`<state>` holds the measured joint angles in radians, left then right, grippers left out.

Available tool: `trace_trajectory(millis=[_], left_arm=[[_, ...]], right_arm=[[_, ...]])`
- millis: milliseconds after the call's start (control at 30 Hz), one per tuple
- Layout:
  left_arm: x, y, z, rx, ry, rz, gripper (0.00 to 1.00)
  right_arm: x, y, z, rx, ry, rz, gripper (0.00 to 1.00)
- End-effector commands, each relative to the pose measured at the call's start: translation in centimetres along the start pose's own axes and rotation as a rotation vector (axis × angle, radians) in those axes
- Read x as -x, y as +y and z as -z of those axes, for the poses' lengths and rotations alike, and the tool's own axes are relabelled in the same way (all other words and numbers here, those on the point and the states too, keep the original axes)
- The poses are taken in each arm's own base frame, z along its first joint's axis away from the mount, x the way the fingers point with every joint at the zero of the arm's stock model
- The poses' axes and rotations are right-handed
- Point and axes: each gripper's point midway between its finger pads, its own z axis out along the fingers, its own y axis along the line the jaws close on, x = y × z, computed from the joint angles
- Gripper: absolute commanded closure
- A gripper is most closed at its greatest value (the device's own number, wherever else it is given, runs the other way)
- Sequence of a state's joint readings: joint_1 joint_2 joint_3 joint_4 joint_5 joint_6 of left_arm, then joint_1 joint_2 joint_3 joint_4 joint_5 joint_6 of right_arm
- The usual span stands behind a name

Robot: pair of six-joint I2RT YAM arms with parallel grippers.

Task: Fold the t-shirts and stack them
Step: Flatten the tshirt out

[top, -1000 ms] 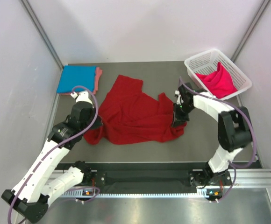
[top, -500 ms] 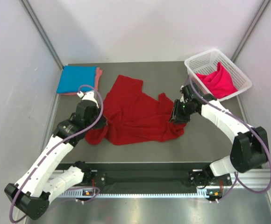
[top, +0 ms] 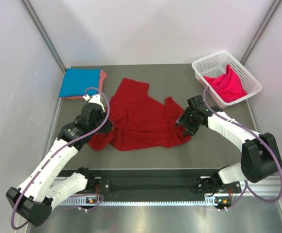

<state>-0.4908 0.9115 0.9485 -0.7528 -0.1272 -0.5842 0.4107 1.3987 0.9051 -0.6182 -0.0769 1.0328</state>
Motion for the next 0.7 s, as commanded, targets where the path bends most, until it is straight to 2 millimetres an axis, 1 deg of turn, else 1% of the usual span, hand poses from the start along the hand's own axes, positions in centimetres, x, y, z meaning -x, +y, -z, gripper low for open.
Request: trace_trajectory(millis=[0, 33, 67, 167, 200, 267, 300, 467, 500, 567, 600, 667], left_arm=[[1.6, -0.7, 0.9, -0.039, -0.072, 0.001, 1.00], [1.7, -0.6, 1.0, -0.037, -0.075, -0.003, 1.00], [1.7, -0.6, 1.1, -0.037, -0.078, -0.004, 1.00], [1.7, -0.4, 1.3, -0.031, -0.078, -0.015, 1.00], [1.7, -0.4, 1.4, -0.030, -0.076, -0.017, 1.00], [1.8, -0.4, 1.4, -0.030, -0.075, -0.021, 1.00], [1.7, -0.4, 1.4, -0.031, -0.073, -0.022, 1.00], [1.4, -0.4, 1.3, -0.033, -0.059, -0.024, 1.00], [1.4, -0.5, 1.3, -0.035, -0.058, -0.024, 1.00], [1.4, -0.6, 1.2, -0.036, -0.055, -0.025, 1.00], [1.5, -0.6, 1.3, -0.037, -0.057, -0.025, 1.00], [1.5, -0.7, 1.1, -0.037, -0.053, -0.026, 1.00]], right_arm=[[1.3, 1.9, 0.3, 0.019, -0.076, -0.093, 0.42], [1.0, 1.9, 0.4, 0.018, -0.072, -0.099, 0.43], [1.3, 1.9, 0.5, 0.014, -0.096, -0.115, 0.43], [1.5, 1.3, 1.1, -0.011, -0.137, -0.143, 0.53], [1.4, 0.8, 1.2, -0.021, -0.153, -0.144, 0.61], [1.3, 0.7, 1.2, -0.011, -0.162, -0.160, 0.64], [0.8, 0.2, 0.8, -0.016, -0.147, -0.162, 0.66], [0.1, -0.1, -0.5, -0.015, -0.116, -0.170, 0.66], [-0.1, -0.5, -0.8, -0.023, -0.110, -0.174, 0.66], [-0.1, -0.5, -0.8, -0.019, -0.114, -0.185, 0.66], [-0.3, -0.9, -1.0, -0.029, -0.110, -0.189, 0.66], [-0.3, -0.9, -1.2, -0.024, -0.110, -0.196, 0.66]])
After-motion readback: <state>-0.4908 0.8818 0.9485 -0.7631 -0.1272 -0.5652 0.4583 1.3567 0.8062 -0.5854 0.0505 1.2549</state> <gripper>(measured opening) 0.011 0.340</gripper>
